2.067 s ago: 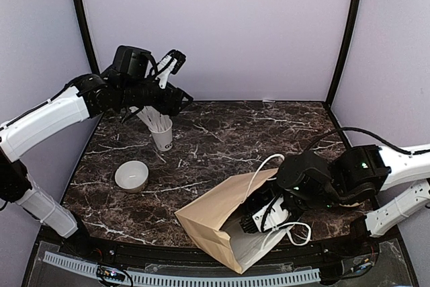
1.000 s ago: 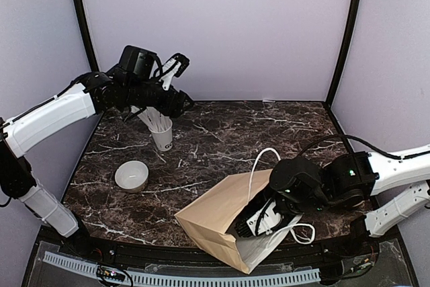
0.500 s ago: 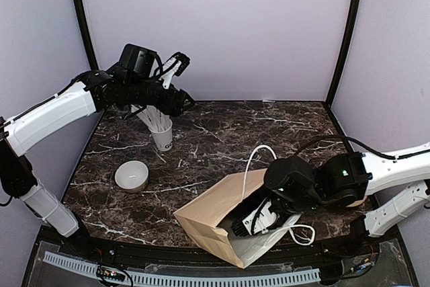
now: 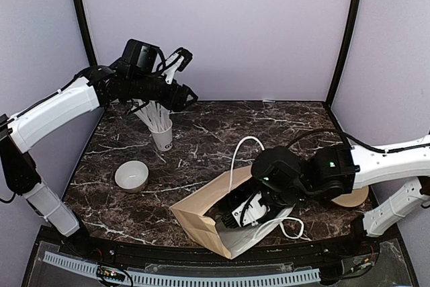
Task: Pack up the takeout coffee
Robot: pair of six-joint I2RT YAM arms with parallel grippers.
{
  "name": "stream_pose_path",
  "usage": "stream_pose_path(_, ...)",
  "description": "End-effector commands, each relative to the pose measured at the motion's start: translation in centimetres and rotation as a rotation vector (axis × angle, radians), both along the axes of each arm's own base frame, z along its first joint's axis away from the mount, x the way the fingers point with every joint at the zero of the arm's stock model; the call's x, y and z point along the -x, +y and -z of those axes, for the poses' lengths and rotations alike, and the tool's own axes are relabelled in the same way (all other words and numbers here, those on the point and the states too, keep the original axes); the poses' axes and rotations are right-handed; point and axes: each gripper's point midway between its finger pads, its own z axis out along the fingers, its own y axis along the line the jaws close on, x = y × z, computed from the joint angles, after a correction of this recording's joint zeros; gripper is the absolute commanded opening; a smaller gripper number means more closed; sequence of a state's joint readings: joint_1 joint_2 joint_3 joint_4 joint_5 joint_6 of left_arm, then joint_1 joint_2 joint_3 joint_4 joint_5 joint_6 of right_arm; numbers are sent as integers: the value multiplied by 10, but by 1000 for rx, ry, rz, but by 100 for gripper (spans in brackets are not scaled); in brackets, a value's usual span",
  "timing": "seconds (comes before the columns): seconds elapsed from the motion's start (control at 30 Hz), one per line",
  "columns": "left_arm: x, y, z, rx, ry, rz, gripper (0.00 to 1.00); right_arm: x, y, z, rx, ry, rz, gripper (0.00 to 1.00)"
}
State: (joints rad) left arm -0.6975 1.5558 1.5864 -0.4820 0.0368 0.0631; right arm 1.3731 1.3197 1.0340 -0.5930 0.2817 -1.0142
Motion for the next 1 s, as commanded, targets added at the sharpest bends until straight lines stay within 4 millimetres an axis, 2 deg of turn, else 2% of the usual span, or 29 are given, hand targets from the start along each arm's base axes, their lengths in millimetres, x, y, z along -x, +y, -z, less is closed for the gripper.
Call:
stream_pose_path(0.0,0,4,-13,13,-5,-6,71,-5,3,2,19,16,-1,48)
stream_pose_path(0.27,2,12,-19,8,-14,-20,71,-21,8,2,54,90,31,47)
stream_pose_path(0.47,12,24,-21,18,-29,-24,71,-32,11,5,135,182,56,46)
stream_pose_path(0.63,19,35,-14,21,-24,-33,71,-45,16,8,194,264,69,46)
stream_pose_path(0.83,26,53,-11,24,-27,-53,72,-57,18,22,326,363,77,45)
stream_pose_path(0.97,28,61,-6,21,-18,-63,72,-66,23,25,356,402,67,44)
